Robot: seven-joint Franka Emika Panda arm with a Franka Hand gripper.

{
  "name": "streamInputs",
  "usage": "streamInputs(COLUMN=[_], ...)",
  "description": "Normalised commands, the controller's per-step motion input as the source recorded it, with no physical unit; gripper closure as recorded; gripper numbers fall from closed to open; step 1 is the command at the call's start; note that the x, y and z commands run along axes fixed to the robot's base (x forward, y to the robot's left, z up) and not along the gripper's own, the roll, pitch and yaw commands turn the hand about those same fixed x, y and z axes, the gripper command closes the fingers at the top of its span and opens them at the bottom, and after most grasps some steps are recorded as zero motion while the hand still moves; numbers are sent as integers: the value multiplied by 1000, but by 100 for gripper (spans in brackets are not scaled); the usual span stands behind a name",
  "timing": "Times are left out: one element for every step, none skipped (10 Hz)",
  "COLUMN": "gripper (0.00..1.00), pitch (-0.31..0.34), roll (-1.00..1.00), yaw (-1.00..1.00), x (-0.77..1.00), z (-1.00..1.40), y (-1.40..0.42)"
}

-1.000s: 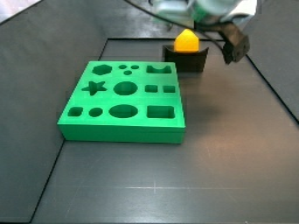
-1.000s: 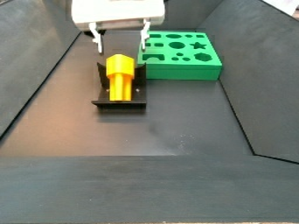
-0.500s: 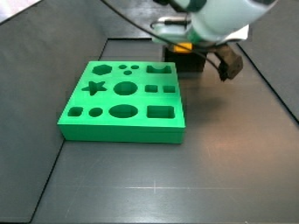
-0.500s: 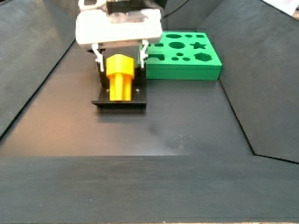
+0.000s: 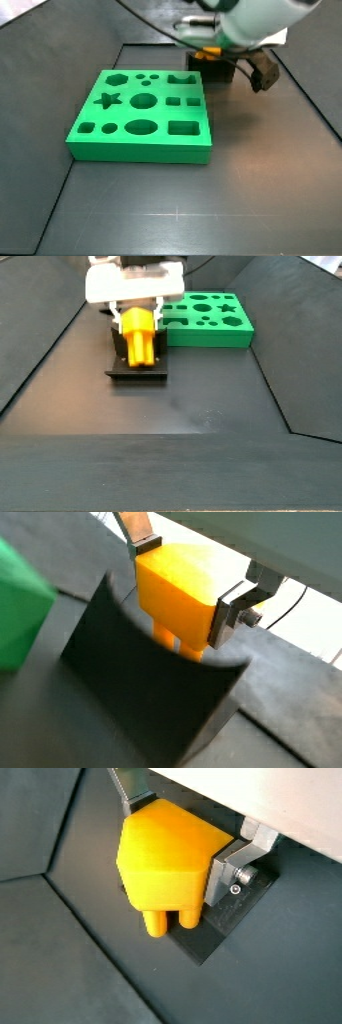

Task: Pick up the 3 prong object. Move up. Rotate the 3 prong object. Place the 3 prong object on the fixture. Regrasp the 3 prong object. Move to above the board. Insert the 3 prong object.
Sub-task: Move to above the board.

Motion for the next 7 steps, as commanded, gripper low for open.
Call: streamInputs(gripper=[100,100,100,100,100,100,100], pitch=[166,163,152,119,99,62,40], roll=[-54,-61,-51,-43,-44,-40,-39], yaw=[9,47,77,106,117,123,118], x=[-70,-67,-66,-64,-62,-60,-58], z=[1000,1000,1000,1000,1000,1000,1000], y=[-67,-66,-64,-62,-61,-57,-55])
